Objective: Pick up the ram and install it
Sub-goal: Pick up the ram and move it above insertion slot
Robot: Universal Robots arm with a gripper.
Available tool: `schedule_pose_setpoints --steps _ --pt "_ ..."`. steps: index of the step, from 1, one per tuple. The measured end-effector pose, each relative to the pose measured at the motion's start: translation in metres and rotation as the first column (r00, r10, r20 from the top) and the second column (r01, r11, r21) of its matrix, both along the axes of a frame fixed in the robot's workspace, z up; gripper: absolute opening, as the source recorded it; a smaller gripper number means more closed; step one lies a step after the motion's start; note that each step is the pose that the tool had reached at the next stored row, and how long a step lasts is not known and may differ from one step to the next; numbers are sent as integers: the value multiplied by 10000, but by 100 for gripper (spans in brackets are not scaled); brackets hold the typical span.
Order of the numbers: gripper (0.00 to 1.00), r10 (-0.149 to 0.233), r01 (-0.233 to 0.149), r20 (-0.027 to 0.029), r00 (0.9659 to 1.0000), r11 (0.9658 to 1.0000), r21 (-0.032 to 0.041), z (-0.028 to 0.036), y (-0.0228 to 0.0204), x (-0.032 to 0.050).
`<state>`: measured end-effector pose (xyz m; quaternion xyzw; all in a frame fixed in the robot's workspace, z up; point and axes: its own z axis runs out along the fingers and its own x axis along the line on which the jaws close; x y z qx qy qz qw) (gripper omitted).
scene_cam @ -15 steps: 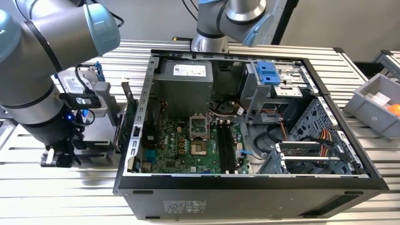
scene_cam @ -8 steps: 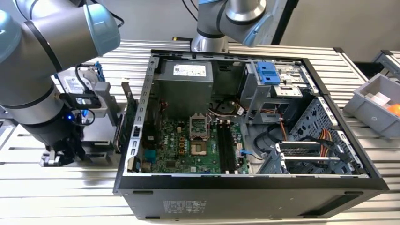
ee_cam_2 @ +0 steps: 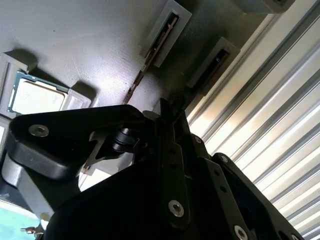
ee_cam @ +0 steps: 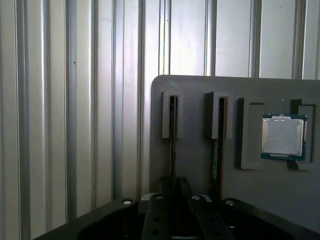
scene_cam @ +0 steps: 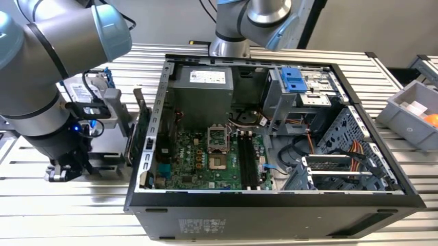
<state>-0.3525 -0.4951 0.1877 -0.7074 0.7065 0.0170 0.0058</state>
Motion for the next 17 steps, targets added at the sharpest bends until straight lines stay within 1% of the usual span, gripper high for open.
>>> schedule_pose_setpoints --steps 14,17 --pt "0 0 0 0 10000 10000 0 -4 0 0" --pt "0 -1 1 2 10000 10000 1 21 0 0"
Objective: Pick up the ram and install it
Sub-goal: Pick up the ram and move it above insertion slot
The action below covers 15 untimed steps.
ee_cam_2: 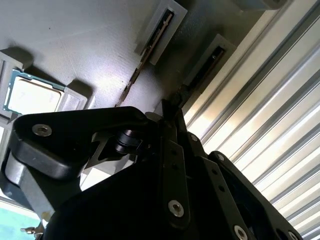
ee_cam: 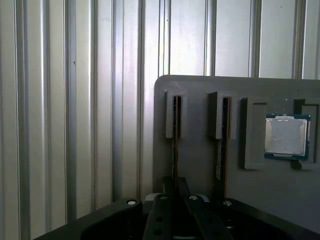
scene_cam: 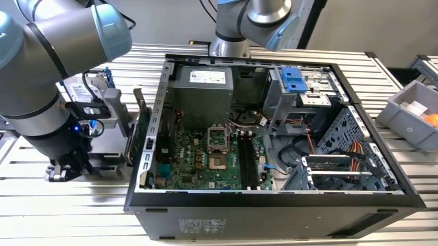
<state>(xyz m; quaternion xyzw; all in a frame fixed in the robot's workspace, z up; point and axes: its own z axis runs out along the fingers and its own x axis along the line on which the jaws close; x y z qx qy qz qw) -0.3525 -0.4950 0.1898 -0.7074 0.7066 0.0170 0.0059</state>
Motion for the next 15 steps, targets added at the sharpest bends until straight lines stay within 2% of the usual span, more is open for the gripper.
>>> schedule_pose_setpoints --steps 7,15 --pt "0 0 0 -1 10000 10000 -2 99 0 0" --pt "0 0 0 -2 10000 10000 -2 183 0 0"
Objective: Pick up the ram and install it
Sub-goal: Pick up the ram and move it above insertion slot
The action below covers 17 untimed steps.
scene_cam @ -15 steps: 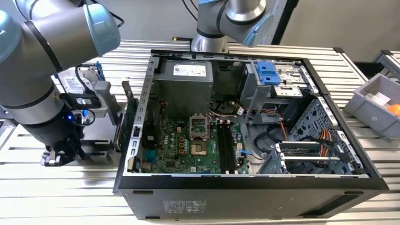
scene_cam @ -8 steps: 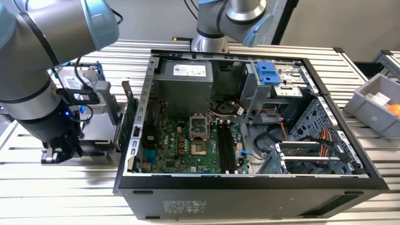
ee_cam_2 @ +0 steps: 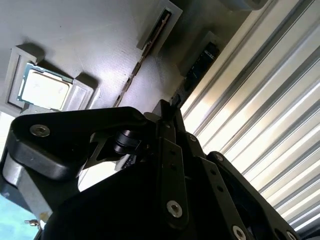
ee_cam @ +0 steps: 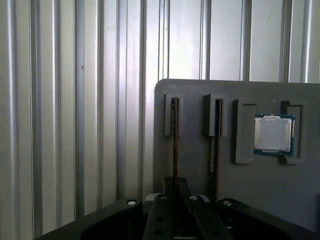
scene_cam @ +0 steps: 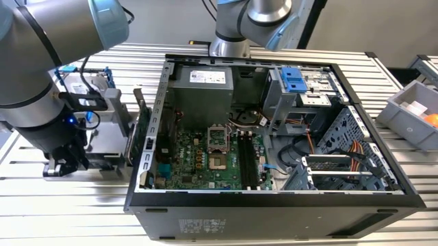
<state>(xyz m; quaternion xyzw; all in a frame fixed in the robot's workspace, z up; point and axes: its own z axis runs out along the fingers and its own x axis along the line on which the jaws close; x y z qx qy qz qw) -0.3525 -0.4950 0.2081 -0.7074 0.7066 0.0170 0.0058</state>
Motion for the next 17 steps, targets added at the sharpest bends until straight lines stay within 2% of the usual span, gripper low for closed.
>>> schedule_pose_setpoints --steps 17 --pt "0 0 0 0 10000 10000 0 209 0 0"
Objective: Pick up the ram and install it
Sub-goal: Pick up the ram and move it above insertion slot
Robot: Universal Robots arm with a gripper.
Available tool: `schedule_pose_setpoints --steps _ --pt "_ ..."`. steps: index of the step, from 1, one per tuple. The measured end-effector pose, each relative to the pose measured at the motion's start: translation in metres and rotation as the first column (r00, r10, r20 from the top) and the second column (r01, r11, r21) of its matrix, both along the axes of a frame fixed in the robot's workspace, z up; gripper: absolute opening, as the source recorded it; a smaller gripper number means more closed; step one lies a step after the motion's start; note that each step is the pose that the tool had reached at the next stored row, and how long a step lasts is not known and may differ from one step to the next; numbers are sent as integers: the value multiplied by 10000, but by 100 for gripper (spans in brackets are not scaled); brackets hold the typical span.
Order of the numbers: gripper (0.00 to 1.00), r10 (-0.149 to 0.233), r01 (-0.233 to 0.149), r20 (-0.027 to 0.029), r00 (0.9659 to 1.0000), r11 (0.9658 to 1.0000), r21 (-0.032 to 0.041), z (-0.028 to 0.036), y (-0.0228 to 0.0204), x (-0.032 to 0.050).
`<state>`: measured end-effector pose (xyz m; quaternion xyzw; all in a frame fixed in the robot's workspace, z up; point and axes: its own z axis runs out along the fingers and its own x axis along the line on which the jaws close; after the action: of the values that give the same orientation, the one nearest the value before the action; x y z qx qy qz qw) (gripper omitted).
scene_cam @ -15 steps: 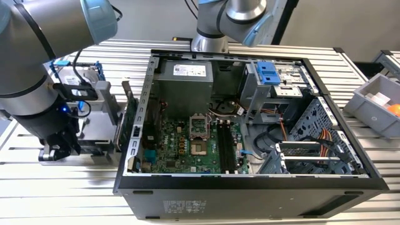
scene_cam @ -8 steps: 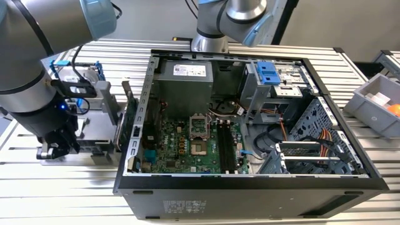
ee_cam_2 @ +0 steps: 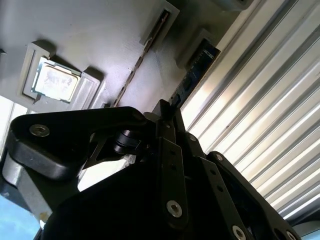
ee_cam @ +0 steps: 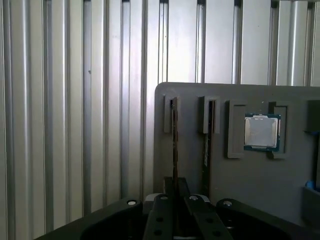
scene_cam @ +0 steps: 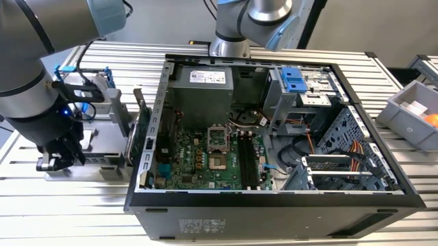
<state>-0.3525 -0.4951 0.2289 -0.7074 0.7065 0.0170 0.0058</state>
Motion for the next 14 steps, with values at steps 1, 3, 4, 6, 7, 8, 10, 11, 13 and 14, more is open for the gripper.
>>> schedule_pose_setpoints --steps 1,3,4,6,7,8,10,11,13,14 --pt "0 0 0 -1 10000 10000 -1 14 0 0" --pt "0 0 0 0 10000 10000 -2 33 0 0" --pt "0 1 -1 -1 10000 10000 -5 42 0 0" --pt "0 1 -1 0 10000 10000 -4 60 0 0" --pt "0 0 0 0 10000 10000 -5 71 0 0" --pt "0 0 0 0 10000 10000 -4 80 0 0" --pt "0 0 0 1 10000 10000 -4 96 0 0" --pt "0 0 0 0 10000 10000 -5 106 0 0" --pt "0 0 0 -1 10000 10000 -5 142 0 0" --pt "0 -1 1 0 10000 10000 -4 179 1 0"
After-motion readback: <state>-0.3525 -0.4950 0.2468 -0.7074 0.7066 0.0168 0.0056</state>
